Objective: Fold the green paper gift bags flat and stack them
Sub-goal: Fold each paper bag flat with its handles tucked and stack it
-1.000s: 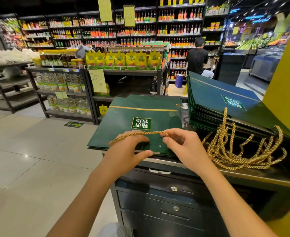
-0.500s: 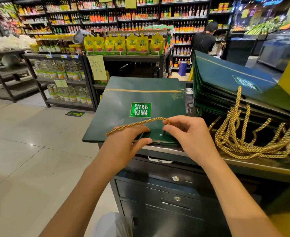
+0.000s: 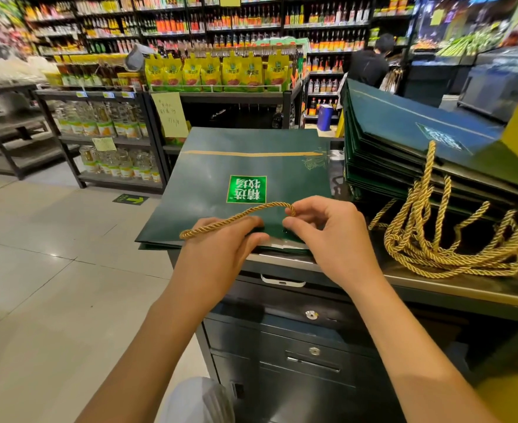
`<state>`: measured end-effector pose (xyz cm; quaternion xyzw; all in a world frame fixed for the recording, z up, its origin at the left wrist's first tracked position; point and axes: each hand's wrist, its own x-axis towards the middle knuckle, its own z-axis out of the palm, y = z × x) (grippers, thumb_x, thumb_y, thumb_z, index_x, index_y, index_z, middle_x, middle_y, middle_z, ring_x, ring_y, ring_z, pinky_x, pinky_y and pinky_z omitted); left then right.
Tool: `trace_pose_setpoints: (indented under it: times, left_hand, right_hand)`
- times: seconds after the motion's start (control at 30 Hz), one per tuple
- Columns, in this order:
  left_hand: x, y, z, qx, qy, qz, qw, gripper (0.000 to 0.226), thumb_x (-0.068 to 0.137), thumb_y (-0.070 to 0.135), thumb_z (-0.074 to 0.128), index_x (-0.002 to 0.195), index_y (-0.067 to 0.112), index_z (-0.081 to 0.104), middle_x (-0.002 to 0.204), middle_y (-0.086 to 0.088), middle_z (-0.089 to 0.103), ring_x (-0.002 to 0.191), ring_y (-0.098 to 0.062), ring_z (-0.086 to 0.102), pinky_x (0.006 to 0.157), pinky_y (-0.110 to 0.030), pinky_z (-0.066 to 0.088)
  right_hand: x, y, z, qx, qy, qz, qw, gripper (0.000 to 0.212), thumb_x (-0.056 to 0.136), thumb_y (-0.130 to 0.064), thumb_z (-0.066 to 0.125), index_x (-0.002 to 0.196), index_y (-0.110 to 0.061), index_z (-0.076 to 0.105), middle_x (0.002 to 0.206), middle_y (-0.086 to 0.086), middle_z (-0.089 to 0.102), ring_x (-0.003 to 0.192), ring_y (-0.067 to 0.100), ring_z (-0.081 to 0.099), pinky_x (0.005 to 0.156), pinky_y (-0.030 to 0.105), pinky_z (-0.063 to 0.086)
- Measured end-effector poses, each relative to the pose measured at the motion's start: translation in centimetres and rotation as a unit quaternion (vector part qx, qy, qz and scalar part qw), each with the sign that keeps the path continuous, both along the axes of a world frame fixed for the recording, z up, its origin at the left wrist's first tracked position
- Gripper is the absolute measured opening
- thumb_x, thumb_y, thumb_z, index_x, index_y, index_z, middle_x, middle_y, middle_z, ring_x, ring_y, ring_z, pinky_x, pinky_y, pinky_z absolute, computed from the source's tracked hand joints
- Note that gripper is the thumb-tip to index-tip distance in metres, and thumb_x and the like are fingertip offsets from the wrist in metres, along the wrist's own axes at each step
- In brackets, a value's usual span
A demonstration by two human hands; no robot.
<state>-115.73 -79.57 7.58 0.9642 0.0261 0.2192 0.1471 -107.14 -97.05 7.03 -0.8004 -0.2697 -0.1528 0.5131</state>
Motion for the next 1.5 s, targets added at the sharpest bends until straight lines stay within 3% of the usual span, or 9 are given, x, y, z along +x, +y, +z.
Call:
trace_pose_setpoints:
  times: [0.1, 0.23, 0.43, 0.57, 0.7, 0.9, 1.07, 1.23, 1.5]
  left_hand:
    - [0.0, -0.2, 0.3, -0.003, 0.001, 0.002, 1.0, 0.056, 0.097, 0.062, 0.027, 0.122, 0.032, 0.067, 0.106, 0.005, 0.073, 0.109, -0.029, 0.06, 0.092, -0.038, 0.05]
    - [-0.1, -0.6, 1.1, -0.012, 0.001, -0.001, 1.0, 0.05, 0.103, 0.057, 0.031, 0.12, 0.028, 0.069, 0.107, 0.001, 0.074, 0.101, -0.026, 0.066, 0.091, -0.037, 0.053]
    - [0.6, -0.5, 2.8, 0.012, 0.049, 0.001, 0.999, 0.037, 0.105, 0.044, 0.038, 0.117, 0.027, 0.069, 0.101, 0.001, 0.072, 0.09, -0.02, 0.065, 0.079, -0.037, 0.054]
    - [0.9, -0.6, 3.7, 0.053, 0.075, 0.001, 0.996, 0.036, 0.107, 0.042, 0.037, 0.11, 0.025, 0.068, 0.09, 0.001, 0.067, 0.079, -0.017, 0.061, 0.062, -0.025, 0.043]
    - [0.4, -0.7, 2.6, 0.005, -0.006, -0.018, 1.0, 0.028, 0.104, 0.041, 0.045, 0.111, 0.026, 0.068, 0.096, 0.006, 0.07, 0.086, -0.015, 0.064, 0.077, -0.037, 0.055]
    - [0.1, -1.3, -0.2, -0.016, -0.196, -0.04, 0.98, 0.017, 0.093, 0.032, 0.064, 0.093, 0.015, 0.066, 0.091, 0.001, 0.069, 0.084, -0.021, 0.064, 0.076, -0.046, 0.054]
    - [0.4, -1.6, -0.8, 0.028, -0.19, -0.038, 0.981, 0.023, 0.094, 0.038, 0.063, 0.097, 0.022, 0.078, 0.117, 0.003, 0.069, 0.117, -0.022, 0.058, 0.103, -0.043, 0.039]
    - [1.5, -2.4, -1.0, 0.044, -0.167, 0.004, 0.985, 0.022, 0.09, 0.041, 0.071, 0.108, 0.029, 0.077, 0.131, 0.003, 0.062, 0.131, -0.022, 0.045, 0.105, -0.035, 0.022]
    - [2.2, -3.5, -0.3, 0.035, -0.186, 0.015, 0.982, 0.011, 0.085, 0.036, 0.078, 0.093, 0.028, 0.079, 0.105, 0.01, 0.069, 0.111, -0.019, 0.05, 0.091, -0.036, 0.024]
  right_hand:
    - [-0.1, -0.3, 0.0, -0.002, 0.007, 0.003, 1.0, 0.007, 0.085, -0.023, 0.081, 0.091, -0.022, 0.077, 0.075, -0.013, 0.072, 0.073, -0.003, 0.066, 0.066, 0.009, 0.047]
    - [-0.2, -0.8, 0.2, -0.031, -0.002, 0.027, 0.999, 0.009, 0.091, -0.029, 0.074, 0.091, -0.022, 0.08, 0.079, -0.016, 0.072, 0.08, -0.001, 0.065, 0.072, 0.017, 0.051]
    - [-0.1, -1.1, 0.4, -0.038, 0.023, 0.073, 0.996, 0.012, 0.091, -0.029, 0.07, 0.098, -0.026, 0.08, 0.092, -0.017, 0.073, 0.094, 0.002, 0.065, 0.088, 0.028, 0.054]
    - [0.0, -1.4, 0.4, -0.061, 0.002, 0.086, 0.994, 0.015, 0.091, -0.022, 0.071, 0.104, -0.025, 0.078, 0.095, -0.018, 0.072, 0.096, 0.003, 0.065, 0.091, 0.033, 0.054]
    - [-0.1, -1.4, 0.5, -0.059, -0.013, 0.084, 0.995, 0.016, 0.097, -0.026, 0.064, 0.106, -0.031, 0.076, 0.096, -0.022, 0.07, 0.098, 0.004, 0.062, 0.094, 0.04, 0.052]
    - [-0.2, -1.4, 0.6, -0.052, -0.021, 0.089, 0.994, 0.019, 0.1, -0.027, 0.061, 0.111, -0.028, 0.075, 0.097, -0.021, 0.071, 0.097, 0.005, 0.063, 0.088, 0.036, 0.051]
    - [-0.2, -1.4, 0.7, -0.039, -0.018, 0.101, 0.994, 0.02, 0.101, -0.025, 0.059, 0.111, -0.028, 0.075, 0.094, -0.021, 0.071, 0.096, 0.005, 0.064, 0.083, 0.027, 0.051]
    - [-0.1, -1.4, 0.5, -0.02, -0.01, 0.108, 0.994, 0.021, 0.101, -0.022, 0.059, 0.114, -0.025, 0.075, 0.102, -0.015, 0.073, 0.103, 0.005, 0.065, 0.089, 0.032, 0.053]
    - [0.1, -1.5, 0.4, -0.011, 0.012, 0.112, 0.994, 0.02, 0.101, -0.022, 0.06, 0.114, -0.024, 0.075, 0.102, -0.015, 0.073, 0.103, 0.005, 0.065, 0.091, 0.03, 0.053]
